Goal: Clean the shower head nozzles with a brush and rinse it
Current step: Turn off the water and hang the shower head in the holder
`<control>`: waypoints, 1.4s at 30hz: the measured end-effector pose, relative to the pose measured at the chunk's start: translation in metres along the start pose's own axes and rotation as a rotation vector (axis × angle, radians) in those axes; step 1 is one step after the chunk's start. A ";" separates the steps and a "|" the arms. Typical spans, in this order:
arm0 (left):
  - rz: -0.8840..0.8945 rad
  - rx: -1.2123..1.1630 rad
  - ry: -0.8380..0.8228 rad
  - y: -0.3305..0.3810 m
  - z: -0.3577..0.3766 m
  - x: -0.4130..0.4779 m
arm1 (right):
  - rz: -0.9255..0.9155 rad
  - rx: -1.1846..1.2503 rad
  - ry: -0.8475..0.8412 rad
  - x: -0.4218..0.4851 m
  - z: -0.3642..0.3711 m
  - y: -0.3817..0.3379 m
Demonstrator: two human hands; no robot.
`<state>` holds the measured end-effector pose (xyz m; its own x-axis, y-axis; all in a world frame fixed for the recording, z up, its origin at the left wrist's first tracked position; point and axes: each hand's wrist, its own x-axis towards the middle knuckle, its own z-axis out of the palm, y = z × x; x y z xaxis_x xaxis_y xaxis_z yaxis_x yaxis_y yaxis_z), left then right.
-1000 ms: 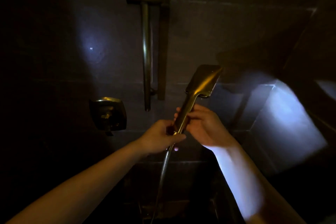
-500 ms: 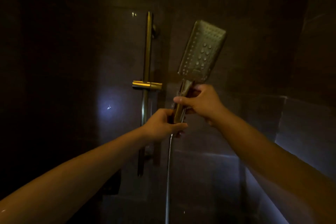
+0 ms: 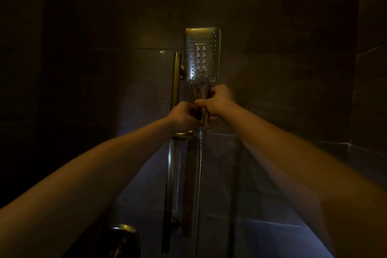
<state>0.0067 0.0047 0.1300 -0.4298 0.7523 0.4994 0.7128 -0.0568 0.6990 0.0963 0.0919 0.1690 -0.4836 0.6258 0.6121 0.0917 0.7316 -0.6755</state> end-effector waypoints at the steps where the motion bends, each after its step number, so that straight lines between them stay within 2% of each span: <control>1: 0.013 0.031 0.022 -0.002 -0.004 0.007 | -0.022 -0.032 0.024 0.007 0.005 -0.002; 5: 0.038 0.058 0.055 -0.015 -0.010 0.027 | -0.079 -0.098 0.077 0.026 0.023 0.001; 11: 0.080 0.104 0.009 -0.039 -0.016 0.044 | -0.087 -0.171 0.069 0.040 0.038 0.012; 17: 0.096 0.150 -0.050 -0.037 -0.016 0.054 | -0.019 -0.056 0.005 0.052 0.038 0.015; 21: 0.092 0.236 -0.082 -0.031 -0.014 0.060 | 0.036 0.096 0.008 0.058 0.035 0.025; 24: 0.100 0.271 -0.098 -0.027 -0.016 0.065 | 0.040 0.115 0.027 0.065 0.033 0.028; 28: 0.094 0.283 -0.071 -0.025 -0.028 0.065 | 0.020 0.205 0.019 0.070 0.035 0.022; 33: 0.015 0.146 -0.070 -0.040 -0.028 0.054 | -0.028 0.095 -0.055 0.066 0.052 0.027; 36: 0.081 0.233 -0.008 -0.051 -0.023 0.053 | -0.025 0.134 -0.064 0.067 0.055 0.035; 42: 0.088 0.390 0.056 -0.052 -0.015 0.056 | 0.042 0.207 -0.110 0.066 0.058 0.044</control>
<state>-0.0630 0.0397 0.1291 -0.3793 0.7182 0.5834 0.9006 0.1419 0.4109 0.0184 0.1497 0.1560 -0.5763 0.6125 0.5410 -0.0615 0.6276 -0.7761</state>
